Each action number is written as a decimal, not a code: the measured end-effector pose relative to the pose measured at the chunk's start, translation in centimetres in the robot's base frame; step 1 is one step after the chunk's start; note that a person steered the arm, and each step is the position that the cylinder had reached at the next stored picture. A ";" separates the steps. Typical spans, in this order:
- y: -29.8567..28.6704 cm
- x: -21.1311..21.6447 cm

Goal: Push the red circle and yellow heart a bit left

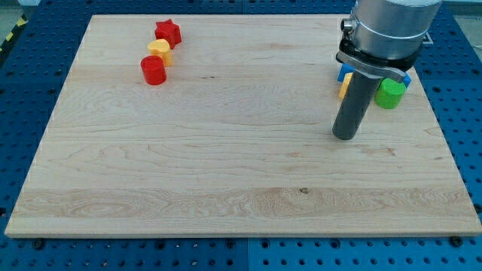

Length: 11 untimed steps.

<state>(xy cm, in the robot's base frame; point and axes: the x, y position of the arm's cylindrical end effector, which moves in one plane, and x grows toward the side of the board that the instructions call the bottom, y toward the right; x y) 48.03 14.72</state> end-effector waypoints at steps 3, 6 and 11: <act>-6.2 -6.4; -17.7 -12.6; -30.7 -15.5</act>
